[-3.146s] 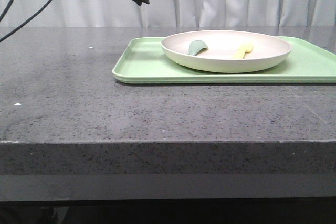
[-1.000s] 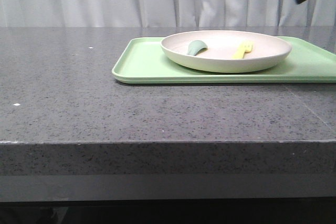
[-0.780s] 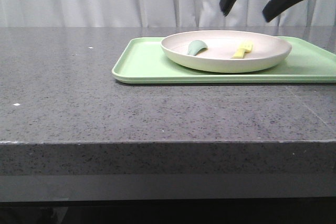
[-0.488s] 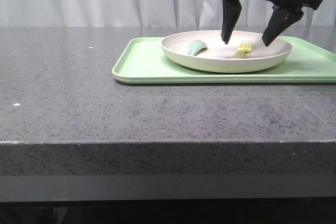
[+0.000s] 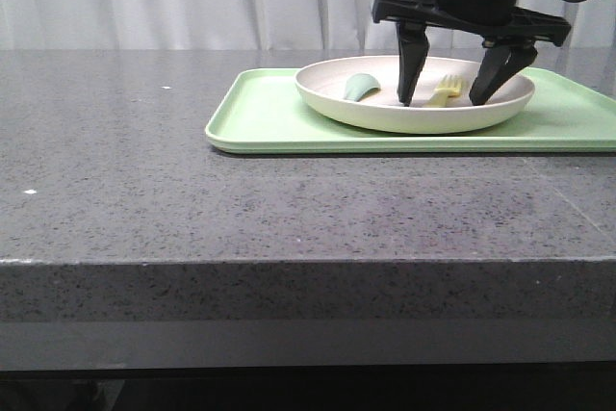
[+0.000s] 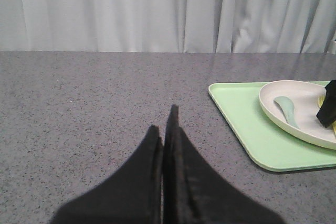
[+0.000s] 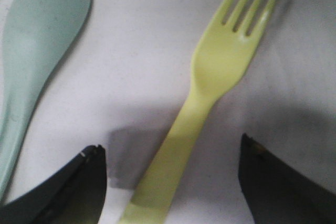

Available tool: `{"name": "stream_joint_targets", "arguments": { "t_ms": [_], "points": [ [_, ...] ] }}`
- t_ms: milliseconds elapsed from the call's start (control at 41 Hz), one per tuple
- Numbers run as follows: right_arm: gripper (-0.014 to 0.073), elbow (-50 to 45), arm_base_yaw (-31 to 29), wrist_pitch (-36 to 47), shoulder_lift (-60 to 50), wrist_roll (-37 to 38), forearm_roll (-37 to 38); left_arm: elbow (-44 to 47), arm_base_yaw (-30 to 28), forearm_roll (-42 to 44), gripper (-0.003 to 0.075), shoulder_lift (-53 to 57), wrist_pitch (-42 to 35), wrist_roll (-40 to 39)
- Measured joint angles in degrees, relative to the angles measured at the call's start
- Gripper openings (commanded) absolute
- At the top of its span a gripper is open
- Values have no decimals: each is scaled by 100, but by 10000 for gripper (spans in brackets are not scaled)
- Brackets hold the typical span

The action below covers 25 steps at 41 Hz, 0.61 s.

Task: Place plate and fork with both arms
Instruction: 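Lower the right gripper onto the yellow fork and close it, then lift the fork off the plate and lower it onto the tray beside the plate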

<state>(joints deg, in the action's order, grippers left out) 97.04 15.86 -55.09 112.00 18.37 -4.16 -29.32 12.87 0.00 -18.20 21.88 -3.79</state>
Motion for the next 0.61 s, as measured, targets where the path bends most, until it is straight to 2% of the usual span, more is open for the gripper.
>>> {"name": "stream_joint_targets", "arguments": {
  "t_ms": [73,244,317,439,610],
  "points": [
    [467,5,0,0,0,0,3,0,0,0,-18,0,0,0],
    [195,13,0,-40,0,0,13,0,0,0,-18,0,0,0],
    [117,13,0,-66,10,0,13,0,0,0,-18,0,0,0],
    [51,27,0,-78,10,0,13,0,0,0,-18,0,0,0],
    [36,47,0,-78,10,0,13,0,0,0,-18,0,0,0]
  ]
}}
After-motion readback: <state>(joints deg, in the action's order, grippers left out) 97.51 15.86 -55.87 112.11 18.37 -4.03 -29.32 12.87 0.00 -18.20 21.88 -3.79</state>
